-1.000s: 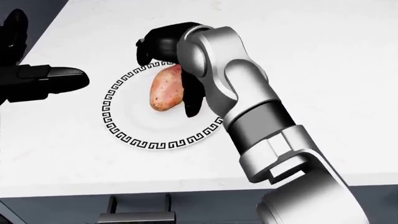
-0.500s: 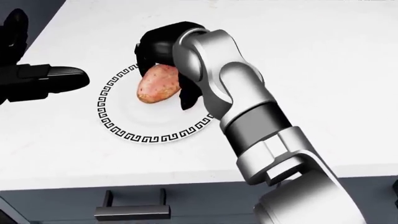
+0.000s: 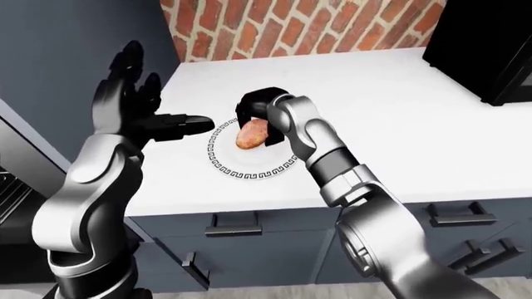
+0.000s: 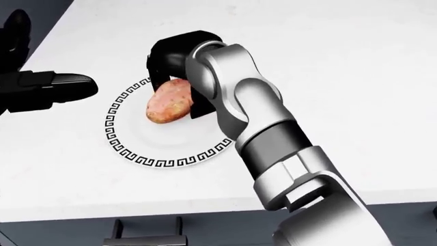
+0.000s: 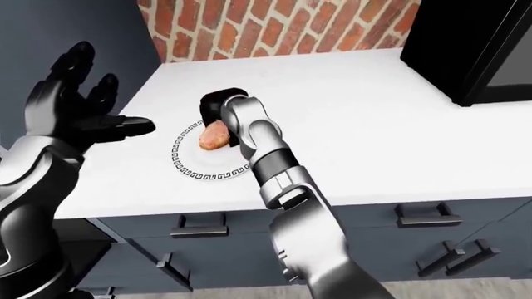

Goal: Place the sweet potato on the rack of the oven.

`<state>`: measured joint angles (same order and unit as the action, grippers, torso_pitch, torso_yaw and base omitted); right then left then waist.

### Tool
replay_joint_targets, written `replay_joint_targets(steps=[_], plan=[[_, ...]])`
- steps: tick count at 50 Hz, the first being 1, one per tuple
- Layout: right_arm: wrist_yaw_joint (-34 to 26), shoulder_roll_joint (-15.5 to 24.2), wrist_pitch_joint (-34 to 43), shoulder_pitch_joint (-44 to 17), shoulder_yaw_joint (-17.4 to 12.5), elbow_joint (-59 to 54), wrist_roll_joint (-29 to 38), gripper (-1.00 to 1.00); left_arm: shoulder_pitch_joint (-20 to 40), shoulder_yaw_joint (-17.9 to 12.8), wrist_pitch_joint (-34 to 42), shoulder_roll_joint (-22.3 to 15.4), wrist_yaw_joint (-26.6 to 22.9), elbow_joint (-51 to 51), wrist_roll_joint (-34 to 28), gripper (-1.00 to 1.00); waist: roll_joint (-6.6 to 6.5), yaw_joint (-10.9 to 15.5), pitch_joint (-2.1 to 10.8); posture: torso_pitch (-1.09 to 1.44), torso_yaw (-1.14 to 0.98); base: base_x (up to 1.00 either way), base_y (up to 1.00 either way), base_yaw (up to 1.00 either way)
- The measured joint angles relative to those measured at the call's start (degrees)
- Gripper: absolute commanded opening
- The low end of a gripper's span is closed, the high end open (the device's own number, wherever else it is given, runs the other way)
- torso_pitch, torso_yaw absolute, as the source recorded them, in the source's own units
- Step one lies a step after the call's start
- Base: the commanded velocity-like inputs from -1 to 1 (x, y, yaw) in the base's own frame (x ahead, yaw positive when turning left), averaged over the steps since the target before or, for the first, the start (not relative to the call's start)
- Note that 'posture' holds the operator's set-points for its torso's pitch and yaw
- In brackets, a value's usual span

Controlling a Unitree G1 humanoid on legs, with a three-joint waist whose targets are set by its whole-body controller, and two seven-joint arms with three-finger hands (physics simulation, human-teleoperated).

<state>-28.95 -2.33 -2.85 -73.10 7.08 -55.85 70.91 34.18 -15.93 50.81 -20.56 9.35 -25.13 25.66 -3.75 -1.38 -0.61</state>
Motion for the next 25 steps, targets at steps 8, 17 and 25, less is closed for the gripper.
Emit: replay_joint_targets(steps=[8, 17, 25], plan=[[2.0, -0.1, 0.8, 0.0, 0.0, -0.3, 0.3, -0.55, 0.0, 0.1, 0.0, 0.0, 0.0, -0.2, 0.0, 1.0, 0.02, 0.2, -0.33, 0.0, 0.0, 0.0, 0.0, 0.0], [2.6, -0.2, 1.4, -2.1, -0.2, -3.2, -0.7, -1.0, -0.1, 0.3, -0.5, 0.2, -0.2, 0.6, -0.4, 1.0, 0.05, 0.3, -0.77, 0.0, 0.0, 0.0, 0.0, 0.0], [1.5, 0.1, 2.7, -5.0, -0.8, -6.8, -2.5, -1.0, 0.1, 0.3, -0.1, 0.2, -0.1, -0.1, -0.3, 1.0, 0.08, 0.2, -1.56, 0.0, 0.0, 0.0, 0.0, 0.0]])
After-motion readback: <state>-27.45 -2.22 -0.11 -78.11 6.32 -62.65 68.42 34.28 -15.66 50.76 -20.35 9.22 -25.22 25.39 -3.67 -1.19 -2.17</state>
